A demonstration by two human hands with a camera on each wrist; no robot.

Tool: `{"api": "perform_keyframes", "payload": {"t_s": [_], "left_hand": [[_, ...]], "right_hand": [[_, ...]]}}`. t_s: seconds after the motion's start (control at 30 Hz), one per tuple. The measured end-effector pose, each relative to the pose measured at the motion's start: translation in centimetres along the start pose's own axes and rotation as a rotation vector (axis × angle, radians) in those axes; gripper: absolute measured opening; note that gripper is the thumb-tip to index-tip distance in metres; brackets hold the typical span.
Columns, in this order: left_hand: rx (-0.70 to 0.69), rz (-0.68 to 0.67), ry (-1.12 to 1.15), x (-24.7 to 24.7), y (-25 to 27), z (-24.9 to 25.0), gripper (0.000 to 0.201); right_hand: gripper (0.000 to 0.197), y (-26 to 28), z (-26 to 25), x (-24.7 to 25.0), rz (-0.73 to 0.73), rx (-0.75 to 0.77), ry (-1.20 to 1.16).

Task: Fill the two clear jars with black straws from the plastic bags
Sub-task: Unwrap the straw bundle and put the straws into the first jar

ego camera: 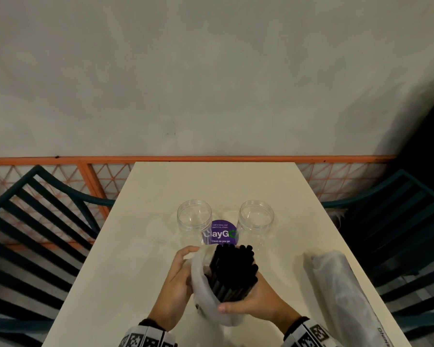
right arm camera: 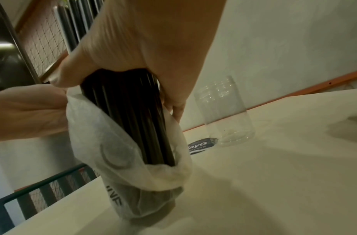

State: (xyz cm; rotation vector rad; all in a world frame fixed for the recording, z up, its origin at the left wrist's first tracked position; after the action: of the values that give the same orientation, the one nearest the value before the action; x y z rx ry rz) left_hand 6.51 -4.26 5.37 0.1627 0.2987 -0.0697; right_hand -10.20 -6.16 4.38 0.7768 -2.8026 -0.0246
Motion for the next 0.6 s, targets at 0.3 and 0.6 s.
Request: {"api": "perform_keyframes", "payload": {"t_s": [0.3, 0.6], "left_hand": [[-0.04, 0.083, -0.061, 1.4, 0.0, 0.0, 0.028], [-0.031, 0.311, 0.196, 2.9, 0.0, -0.6, 0.034]], "right_hand": [[0.088, -1.3, 0.1, -0.2, -0.026, -0.007, 0.085], [0.109, -1.1, 1.8, -1.3, -0.227, -0.087, 0.104]]}}
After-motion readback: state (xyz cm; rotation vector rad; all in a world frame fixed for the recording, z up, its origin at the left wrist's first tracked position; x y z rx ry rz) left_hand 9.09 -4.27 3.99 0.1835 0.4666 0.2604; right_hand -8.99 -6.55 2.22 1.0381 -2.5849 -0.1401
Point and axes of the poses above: each hand's wrist, its own y-axis away from the middle knuckle, its own x-axis out of the back of the hand, z = x × y, the point moved 5 cm from there along -y, towards the middle knuckle, and after that the axes turned 4 degrees about -z, right-handed, at the moved point
